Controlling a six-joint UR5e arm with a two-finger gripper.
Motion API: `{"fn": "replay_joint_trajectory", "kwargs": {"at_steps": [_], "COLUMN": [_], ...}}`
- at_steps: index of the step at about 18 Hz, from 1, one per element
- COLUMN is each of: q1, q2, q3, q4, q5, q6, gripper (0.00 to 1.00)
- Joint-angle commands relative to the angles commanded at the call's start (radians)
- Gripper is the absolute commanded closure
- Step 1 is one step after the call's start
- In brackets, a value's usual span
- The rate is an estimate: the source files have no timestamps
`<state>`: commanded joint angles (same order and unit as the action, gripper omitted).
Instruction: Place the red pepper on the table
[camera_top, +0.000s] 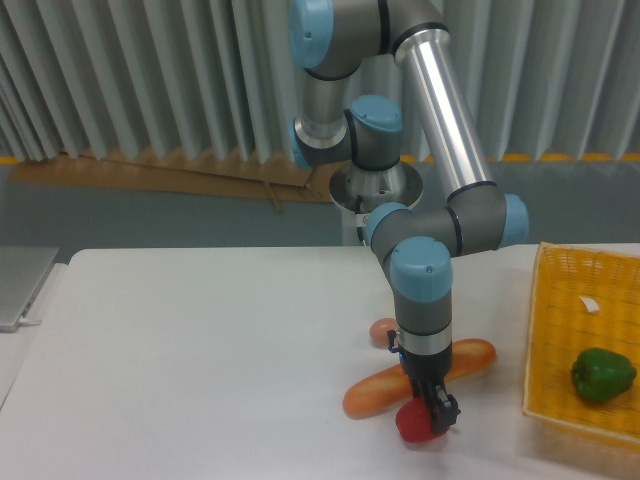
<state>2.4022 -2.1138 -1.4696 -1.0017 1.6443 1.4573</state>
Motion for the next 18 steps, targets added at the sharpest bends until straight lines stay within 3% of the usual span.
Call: {"fn": "replay_joint_trajectory", "kwargs": {"at_steps": [5, 6, 7, 8, 14, 18], "q1": [-0.011, -0.011, -0.012, -0.011, -0.014, -0.011], "q2": [0.0, 0.002, 0.003, 0.008, 0.014, 0.055], "q3": [-0.003, -0.005, -0.003, -0.005, -0.014, -0.015], "q4": [0.002, 0.003, 0.003, 0.003, 0.002, -0.005], "q5": [0.003, 0.003, 0.003, 0.003, 0.005, 0.003], "q6": [0.0, 0.0, 0.005, 0.003, -0.011, -0.017], "gripper": [0.43, 0.33, 0.05, 0.0, 0.0, 0.0]}}
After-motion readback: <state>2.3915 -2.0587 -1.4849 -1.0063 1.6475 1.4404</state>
